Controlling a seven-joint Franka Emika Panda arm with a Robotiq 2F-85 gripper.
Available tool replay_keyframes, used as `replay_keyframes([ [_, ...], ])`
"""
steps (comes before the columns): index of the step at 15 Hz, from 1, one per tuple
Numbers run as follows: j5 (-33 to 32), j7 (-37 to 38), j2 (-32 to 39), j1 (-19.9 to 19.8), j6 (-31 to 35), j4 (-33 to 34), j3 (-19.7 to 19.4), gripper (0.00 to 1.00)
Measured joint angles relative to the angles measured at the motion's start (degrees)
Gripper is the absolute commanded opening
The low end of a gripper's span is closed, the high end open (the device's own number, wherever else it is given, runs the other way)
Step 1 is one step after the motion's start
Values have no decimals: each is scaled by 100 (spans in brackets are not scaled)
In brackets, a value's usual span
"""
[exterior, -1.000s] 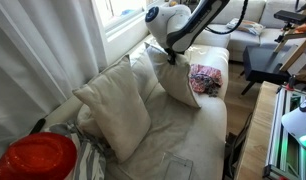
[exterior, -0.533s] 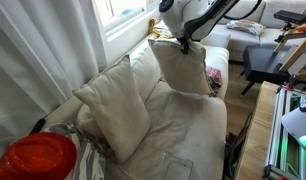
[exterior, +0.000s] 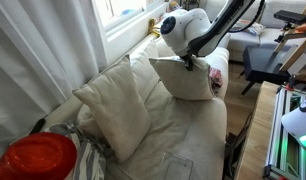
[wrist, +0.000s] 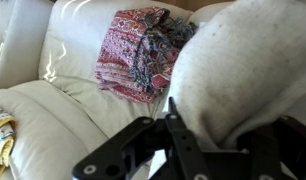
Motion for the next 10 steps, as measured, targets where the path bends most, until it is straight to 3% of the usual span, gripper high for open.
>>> replay_keyframes([
  [4,46,98,314,13,100,5,344,6],
  [6,146,97,428,12,255,10,467,51],
  [10,299,95,640,12,620,56,552,79],
])
